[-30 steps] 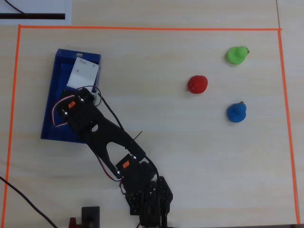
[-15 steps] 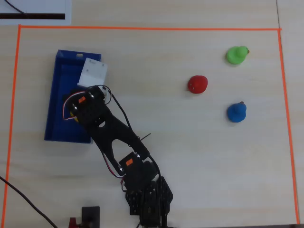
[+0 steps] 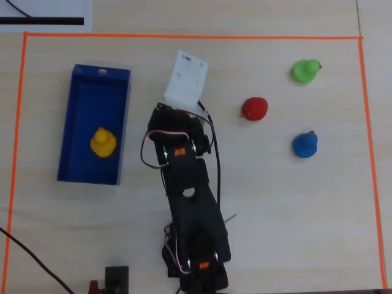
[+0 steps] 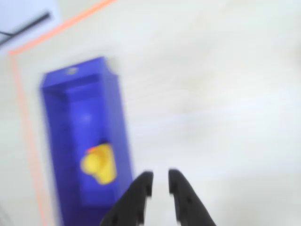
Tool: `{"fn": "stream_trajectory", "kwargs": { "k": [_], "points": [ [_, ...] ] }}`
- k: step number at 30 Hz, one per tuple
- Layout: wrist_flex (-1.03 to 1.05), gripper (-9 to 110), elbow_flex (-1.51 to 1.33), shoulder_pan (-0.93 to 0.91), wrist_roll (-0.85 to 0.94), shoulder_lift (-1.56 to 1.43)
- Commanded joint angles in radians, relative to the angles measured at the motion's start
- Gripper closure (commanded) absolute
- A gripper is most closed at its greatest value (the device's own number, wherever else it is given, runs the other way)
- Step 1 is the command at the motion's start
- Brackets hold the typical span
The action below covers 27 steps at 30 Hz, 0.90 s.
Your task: Grasp yellow duck and put it into box.
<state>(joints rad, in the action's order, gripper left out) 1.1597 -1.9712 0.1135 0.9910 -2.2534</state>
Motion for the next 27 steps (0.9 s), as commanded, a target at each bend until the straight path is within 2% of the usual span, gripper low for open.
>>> {"fn": "stream_trajectory", "kwargs": {
  "k": [1, 4, 10, 17, 27],
  "points": [
    [-0.249, 101, -0.67, -0.075, 0.038, -0.336],
    [-0.33, 101, -0.87, -0.12, 0.087, -0.499],
    [-0.189, 101, -1.138, -0.153, 0.178, -0.884],
    [0.052, 101, -1.138, -0.206, 0.198, -1.052],
    [0.147, 101, -1.14, -0.221, 0.229, -1.057]
  ]
}}
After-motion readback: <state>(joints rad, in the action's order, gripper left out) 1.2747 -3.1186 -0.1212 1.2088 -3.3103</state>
